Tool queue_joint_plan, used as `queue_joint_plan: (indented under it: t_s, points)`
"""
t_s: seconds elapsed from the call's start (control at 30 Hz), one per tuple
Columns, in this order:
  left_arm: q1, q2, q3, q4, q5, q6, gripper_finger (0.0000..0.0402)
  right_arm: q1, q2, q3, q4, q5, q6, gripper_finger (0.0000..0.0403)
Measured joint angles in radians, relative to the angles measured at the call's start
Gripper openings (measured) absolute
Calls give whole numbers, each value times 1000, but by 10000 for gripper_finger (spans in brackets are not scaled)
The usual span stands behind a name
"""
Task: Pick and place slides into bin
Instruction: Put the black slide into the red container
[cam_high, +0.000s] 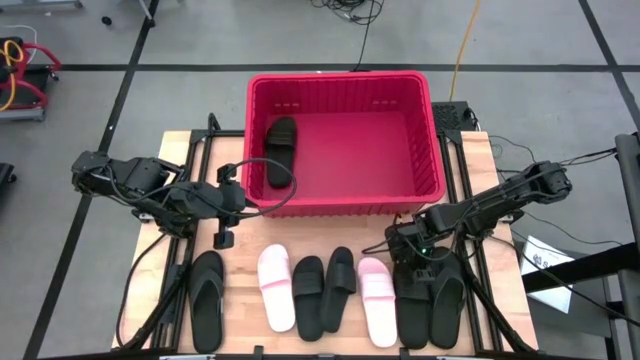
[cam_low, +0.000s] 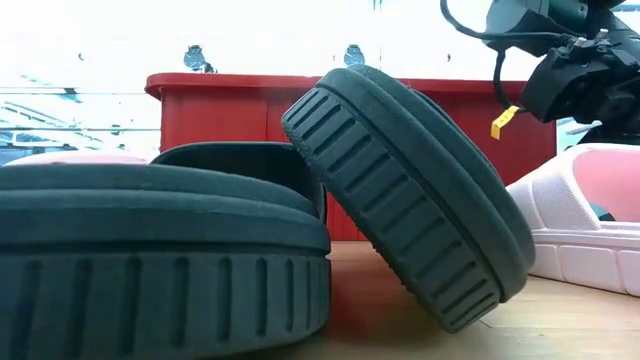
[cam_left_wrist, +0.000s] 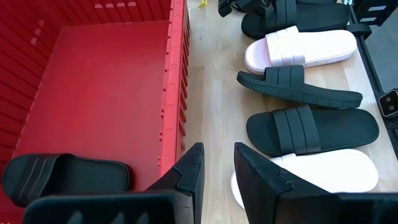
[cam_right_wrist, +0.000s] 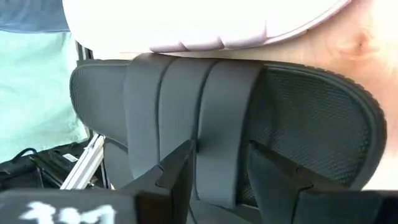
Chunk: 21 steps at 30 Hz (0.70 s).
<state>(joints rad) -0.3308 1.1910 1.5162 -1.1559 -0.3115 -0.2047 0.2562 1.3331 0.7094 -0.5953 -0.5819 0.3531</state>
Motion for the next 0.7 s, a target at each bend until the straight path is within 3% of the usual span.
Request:
queue_joint_plan:
  t_s: [0.57, 0.7]
  points:
    - [0, 0, 0, 0, 0, 0, 86, 1, 1, 0, 74, -23, 54, 132]
    - [0, 0, 0, 0, 0, 0, 86, 1, 1, 0, 75, -19, 54, 110]
